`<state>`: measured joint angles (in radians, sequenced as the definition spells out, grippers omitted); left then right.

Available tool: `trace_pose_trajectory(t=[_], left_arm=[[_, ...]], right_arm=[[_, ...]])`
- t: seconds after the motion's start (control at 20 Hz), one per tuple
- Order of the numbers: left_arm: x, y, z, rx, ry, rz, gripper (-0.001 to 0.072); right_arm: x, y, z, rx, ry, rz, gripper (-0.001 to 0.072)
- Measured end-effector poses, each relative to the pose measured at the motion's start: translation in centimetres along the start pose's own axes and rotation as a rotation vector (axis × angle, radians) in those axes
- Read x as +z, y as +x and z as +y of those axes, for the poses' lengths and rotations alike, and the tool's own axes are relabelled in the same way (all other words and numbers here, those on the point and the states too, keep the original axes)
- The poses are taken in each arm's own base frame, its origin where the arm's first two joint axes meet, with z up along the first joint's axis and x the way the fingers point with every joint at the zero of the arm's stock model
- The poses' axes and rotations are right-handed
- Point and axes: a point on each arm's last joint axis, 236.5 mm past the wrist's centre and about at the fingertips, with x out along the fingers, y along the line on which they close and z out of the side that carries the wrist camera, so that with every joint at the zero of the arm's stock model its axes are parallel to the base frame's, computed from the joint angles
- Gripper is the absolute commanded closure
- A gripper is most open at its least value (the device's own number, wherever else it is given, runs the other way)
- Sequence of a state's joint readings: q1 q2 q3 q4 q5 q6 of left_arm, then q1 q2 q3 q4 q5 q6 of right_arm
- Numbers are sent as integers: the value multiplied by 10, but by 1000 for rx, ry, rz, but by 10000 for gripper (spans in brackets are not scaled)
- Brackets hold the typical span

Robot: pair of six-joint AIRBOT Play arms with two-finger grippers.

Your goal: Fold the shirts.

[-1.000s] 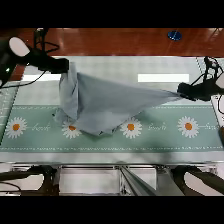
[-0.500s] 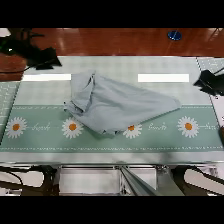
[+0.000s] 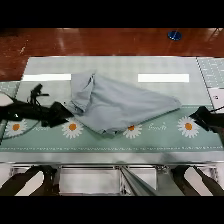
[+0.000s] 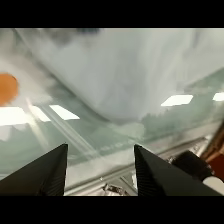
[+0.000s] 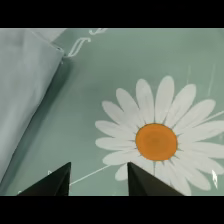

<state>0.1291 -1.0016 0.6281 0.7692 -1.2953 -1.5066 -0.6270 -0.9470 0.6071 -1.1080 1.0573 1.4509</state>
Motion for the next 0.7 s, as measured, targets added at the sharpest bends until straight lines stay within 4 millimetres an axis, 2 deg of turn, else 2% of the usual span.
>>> trace_pose_trajectory(t=[0.1,0.25,0.7], left_arm=[[-28,24,2,-29,-17,44,198],[-50,58,4,-14,-51,46,197],[-50,123,-10,-38,-195,-48,200]], right_arm=[[-7,4,4,35,8,-6,304],[-12,7,8,63,11,-9,304],[-17,8,11,83,5,-4,304]])
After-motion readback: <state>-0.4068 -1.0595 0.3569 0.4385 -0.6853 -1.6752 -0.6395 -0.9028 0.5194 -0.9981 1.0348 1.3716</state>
